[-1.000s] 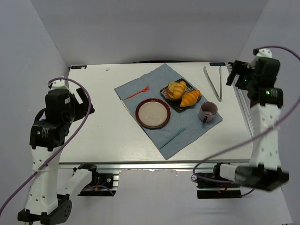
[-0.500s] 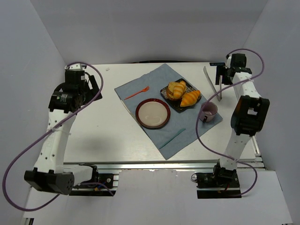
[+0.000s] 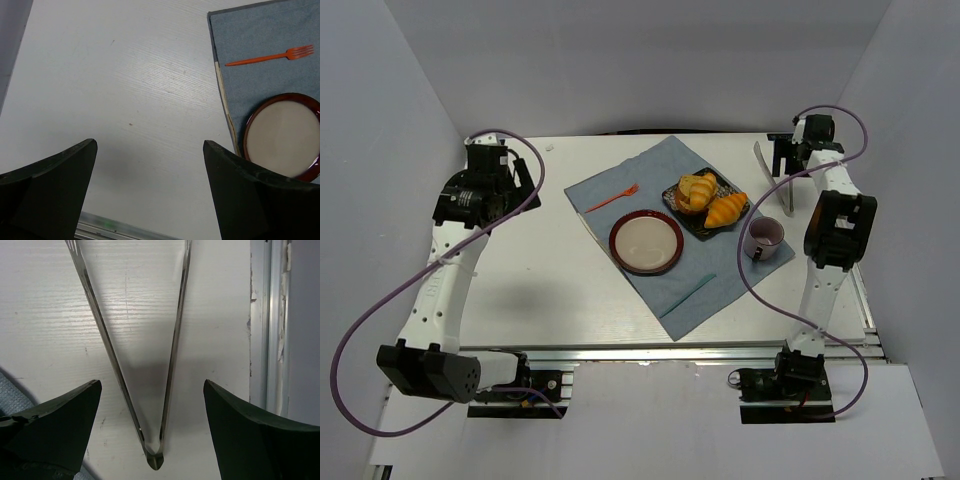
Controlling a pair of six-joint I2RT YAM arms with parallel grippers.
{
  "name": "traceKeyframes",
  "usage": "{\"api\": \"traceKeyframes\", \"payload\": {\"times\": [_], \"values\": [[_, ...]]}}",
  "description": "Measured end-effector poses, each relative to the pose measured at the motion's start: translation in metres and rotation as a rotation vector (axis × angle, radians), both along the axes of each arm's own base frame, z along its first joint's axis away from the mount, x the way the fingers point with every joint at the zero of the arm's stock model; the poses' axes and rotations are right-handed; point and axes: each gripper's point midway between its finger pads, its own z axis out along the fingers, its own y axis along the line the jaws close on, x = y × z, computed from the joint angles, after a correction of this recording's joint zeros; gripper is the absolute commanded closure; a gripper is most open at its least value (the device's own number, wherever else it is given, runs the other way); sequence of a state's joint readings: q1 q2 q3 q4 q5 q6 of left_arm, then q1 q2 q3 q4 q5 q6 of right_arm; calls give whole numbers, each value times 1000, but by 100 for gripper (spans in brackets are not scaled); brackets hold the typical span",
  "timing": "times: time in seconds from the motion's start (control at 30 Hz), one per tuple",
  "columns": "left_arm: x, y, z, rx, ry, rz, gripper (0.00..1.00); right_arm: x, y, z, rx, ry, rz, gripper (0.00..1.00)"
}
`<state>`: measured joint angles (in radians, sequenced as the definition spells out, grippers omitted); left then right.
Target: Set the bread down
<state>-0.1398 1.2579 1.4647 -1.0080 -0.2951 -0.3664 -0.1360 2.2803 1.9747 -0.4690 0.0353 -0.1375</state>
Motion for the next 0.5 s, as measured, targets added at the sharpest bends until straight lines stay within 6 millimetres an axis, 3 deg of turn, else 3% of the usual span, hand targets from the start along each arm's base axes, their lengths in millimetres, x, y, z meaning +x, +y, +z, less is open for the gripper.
{"api": "traceKeyframes", "payload": {"times": [0.5], "values": [[2,7,-14,39,46,30,2,2,6,-55,3,72,7,11]]}}
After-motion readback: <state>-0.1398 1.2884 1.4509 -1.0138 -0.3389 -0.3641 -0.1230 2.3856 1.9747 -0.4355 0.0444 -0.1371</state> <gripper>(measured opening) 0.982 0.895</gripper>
